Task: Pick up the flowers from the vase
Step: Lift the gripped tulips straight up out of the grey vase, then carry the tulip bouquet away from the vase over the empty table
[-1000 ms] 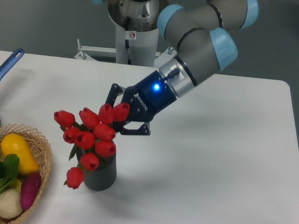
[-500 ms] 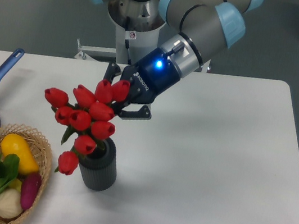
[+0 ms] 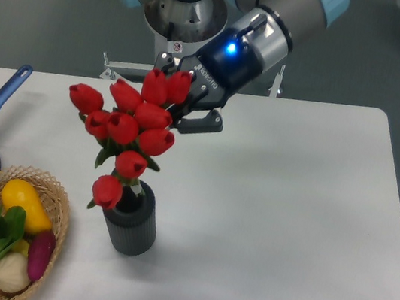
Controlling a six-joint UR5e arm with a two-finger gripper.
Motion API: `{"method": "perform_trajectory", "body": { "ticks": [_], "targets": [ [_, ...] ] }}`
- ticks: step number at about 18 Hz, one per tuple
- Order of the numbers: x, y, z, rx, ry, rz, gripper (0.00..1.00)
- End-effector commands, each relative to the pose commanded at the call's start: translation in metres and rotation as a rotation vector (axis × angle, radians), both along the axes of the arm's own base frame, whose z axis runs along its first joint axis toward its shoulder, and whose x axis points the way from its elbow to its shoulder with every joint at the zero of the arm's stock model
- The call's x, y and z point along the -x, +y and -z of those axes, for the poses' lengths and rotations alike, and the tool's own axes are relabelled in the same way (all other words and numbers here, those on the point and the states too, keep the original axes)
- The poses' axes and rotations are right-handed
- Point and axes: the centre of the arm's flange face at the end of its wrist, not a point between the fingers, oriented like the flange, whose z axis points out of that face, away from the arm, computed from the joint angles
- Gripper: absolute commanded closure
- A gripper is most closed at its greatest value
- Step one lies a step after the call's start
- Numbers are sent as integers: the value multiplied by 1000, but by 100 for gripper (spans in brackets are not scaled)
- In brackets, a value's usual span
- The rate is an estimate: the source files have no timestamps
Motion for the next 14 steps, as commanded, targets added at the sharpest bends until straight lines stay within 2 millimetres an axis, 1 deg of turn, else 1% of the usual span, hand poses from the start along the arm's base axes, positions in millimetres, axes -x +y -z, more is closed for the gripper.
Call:
{"method": "perform_trajectory", "body": {
  "ticks": [2,5,10,12,14],
  "targets": [
    [1,-1,-1,-12,-6,4,97],
    [9,-8,-2,-12,-5,-14,97],
    [45,-35,4,4,-3,-96,97],
    [62,-47,10,36,17,-145,97],
    [70,-52,17,74,52,-173,97]
  ]
}}
